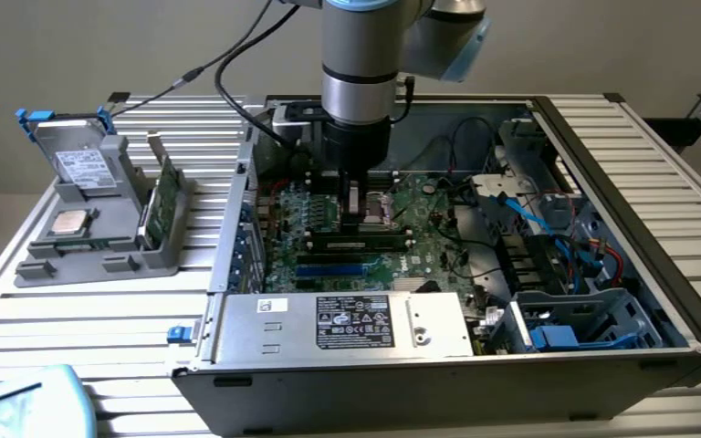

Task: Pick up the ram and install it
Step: 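Press down the ram until it locks into place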

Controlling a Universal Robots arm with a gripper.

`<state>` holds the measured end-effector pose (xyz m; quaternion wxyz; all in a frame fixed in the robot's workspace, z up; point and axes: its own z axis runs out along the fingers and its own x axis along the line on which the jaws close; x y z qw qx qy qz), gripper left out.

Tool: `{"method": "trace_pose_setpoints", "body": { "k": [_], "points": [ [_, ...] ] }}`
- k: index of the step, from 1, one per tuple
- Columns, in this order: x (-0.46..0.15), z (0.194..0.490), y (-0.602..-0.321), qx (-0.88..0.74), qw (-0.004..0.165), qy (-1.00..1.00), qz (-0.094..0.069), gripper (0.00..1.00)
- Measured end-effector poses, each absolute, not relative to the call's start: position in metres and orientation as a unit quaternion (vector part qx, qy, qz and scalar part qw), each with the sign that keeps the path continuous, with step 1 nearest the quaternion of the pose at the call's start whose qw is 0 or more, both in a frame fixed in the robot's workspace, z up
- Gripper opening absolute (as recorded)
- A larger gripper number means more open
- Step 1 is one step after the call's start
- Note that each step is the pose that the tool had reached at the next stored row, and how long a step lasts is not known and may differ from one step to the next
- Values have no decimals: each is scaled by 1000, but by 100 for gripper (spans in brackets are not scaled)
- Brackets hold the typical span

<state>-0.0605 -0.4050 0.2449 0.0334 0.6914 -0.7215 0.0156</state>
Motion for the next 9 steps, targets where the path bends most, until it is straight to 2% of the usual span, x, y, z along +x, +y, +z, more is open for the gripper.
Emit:
{"method": "trace_pose_setpoints", "body": {
  "k": [9],
  "points": [
    [-60, 242, -405, 691, 30, -722, 13, 13]
  ]
}}
